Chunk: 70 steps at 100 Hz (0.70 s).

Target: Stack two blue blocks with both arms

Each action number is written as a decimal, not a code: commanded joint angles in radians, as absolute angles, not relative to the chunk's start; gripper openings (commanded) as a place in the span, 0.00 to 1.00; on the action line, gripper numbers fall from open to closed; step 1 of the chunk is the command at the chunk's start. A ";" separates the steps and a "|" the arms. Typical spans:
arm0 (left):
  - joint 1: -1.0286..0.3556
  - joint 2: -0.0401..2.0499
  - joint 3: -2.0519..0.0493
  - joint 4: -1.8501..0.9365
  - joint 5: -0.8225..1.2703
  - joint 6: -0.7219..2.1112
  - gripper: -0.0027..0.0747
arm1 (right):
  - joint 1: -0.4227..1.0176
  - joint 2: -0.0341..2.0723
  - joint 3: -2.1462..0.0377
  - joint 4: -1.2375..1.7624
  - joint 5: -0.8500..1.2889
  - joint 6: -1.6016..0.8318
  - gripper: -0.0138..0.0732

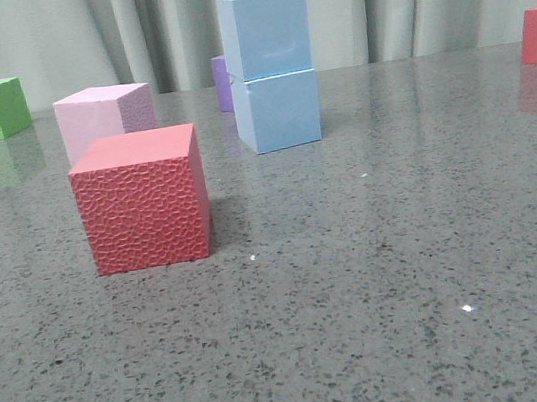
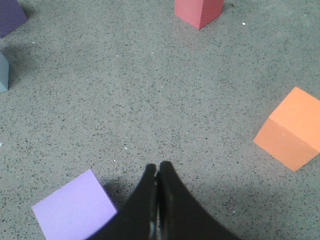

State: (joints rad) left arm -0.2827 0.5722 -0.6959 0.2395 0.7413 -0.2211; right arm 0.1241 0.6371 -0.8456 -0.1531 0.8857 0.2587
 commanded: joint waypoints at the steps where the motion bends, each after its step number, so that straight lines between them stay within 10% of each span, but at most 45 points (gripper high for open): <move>1: -0.280 0.563 -0.684 0.251 0.561 -0.229 0.01 | 0.120 0.636 -0.870 -0.165 0.816 0.249 0.02; 70: -0.106 0.240 -0.146 0.122 0.040 -0.229 0.01 | 0.120 0.636 -0.868 -0.165 0.816 0.249 0.02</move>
